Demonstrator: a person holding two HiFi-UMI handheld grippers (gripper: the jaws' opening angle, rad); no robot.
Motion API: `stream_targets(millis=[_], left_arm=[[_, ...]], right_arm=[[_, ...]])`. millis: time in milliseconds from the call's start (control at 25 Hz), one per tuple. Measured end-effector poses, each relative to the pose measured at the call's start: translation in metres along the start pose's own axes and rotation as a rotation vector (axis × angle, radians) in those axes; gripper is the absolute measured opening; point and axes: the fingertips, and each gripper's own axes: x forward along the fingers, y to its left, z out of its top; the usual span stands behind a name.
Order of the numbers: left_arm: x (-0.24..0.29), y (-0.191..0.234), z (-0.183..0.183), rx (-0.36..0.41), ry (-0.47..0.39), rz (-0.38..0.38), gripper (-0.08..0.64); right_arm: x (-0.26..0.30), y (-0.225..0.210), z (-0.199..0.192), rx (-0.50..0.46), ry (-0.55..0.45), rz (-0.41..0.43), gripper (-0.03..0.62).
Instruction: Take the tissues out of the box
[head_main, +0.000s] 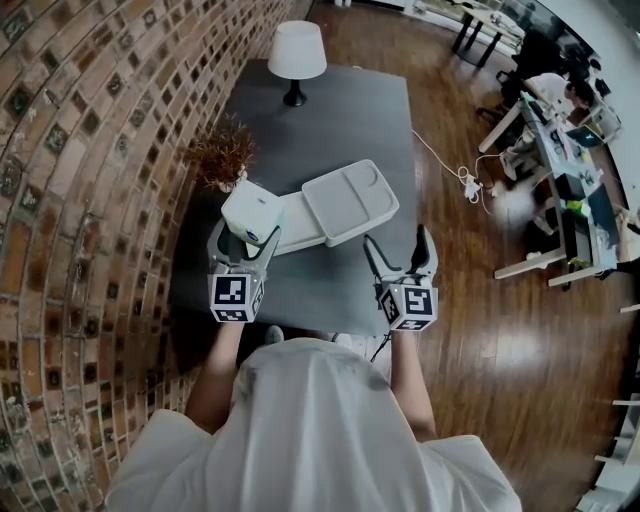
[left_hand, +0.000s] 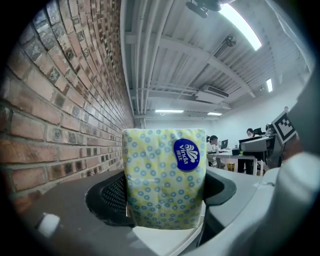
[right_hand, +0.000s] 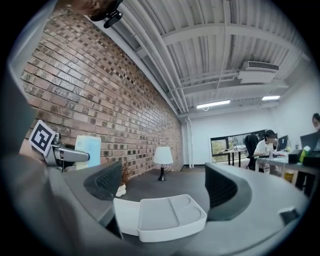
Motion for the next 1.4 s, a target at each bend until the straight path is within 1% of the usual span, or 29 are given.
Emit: stream_targets(millis=[80,200,360,520,600,760,840,1000,1240,1400], left_arm=[[-0.005,-0.003,0.0,-0.011,-0.015,-0.002,0.408],[-0.011,-0.01,0.002,-0.013,-0.05,-0.013,0.408],[-0.014,-0.021,0.008,0.009,-0.082,-0.037,0.408],[-0.015,-0.024,0.018,0.016,-0.108,-0.034,0.408],[-0.014,-0.027,0.022,0.009,-0.112,-0.038,0.408],[-0.015,-0.028,0.022,0.007,-0.12,-0.034,0.408],[-0.015,-0.027,0.023,0.005,-0.119,-0.031,0.408],[-0.015,-0.025,0.02,0.012,-0.118,-0.032,0.408],[-0.015,-0.019,0.017,0.02,-0.117,-0.012,0.408],[-0.014,-0.018,0.014,0.021,-0.113,-0.009,0.408]], right_arm=[[-0.005,0.001,-0.002,0.011,-0.013,-0.024,0.517],[-0.011,0.003,0.005,-0.004,-0.068,-0.065,0.517],[-0.017,0.009,0.016,-0.025,-0.125,-0.08,0.516],[-0.02,0.01,0.025,-0.036,-0.148,-0.095,0.514],[-0.02,0.01,0.026,-0.051,-0.149,-0.106,0.5],[-0.02,0.011,0.026,-0.068,-0.139,-0.111,0.499],[-0.022,0.01,0.027,-0.067,-0.138,-0.115,0.483],[-0.024,0.008,0.026,-0.06,-0.134,-0.12,0.483],[-0.023,0.009,0.011,-0.061,-0.076,-0.113,0.483],[-0.025,0.009,0.01,-0.059,-0.065,-0.112,0.482]])
